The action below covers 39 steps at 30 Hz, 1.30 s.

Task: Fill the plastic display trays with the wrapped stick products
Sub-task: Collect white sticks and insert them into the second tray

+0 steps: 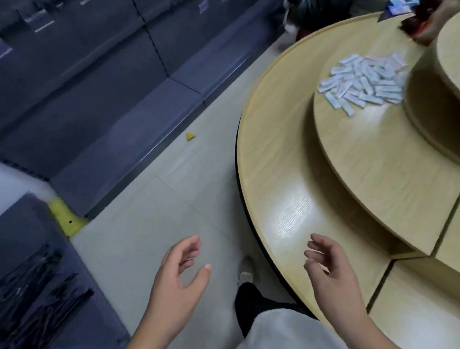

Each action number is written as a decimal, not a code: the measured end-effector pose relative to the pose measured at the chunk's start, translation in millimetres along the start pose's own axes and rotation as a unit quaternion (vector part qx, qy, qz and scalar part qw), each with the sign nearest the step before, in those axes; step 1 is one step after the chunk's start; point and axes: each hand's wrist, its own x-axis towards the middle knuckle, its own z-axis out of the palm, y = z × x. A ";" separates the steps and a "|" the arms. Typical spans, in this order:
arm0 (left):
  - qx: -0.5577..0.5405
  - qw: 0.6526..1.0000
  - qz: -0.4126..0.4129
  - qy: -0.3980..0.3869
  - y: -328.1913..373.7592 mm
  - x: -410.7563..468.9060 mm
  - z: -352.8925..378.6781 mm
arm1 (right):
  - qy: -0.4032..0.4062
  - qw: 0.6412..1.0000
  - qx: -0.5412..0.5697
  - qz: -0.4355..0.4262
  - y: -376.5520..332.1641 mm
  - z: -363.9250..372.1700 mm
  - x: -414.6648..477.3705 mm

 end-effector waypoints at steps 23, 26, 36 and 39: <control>0.119 0.876 0.149 -0.443 99.6 513.0 -1.4 | 0.346 0.921 0.139 0.113 -145.9 210.6 233.8; 0.149 0.830 0.194 -0.501 121.9 554.9 28.0 | 0.398 0.892 0.164 0.137 -155.7 222.9 246.9; 0.169 0.759 0.314 -0.545 173.5 649.8 196.6 | 0.504 0.835 0.130 0.177 -153.2 210.0 346.2; 0.174 0.754 0.316 -0.549 187.7 673.6 239.4 | 0.503 0.836 0.095 0.198 -162.6 187.8 392.5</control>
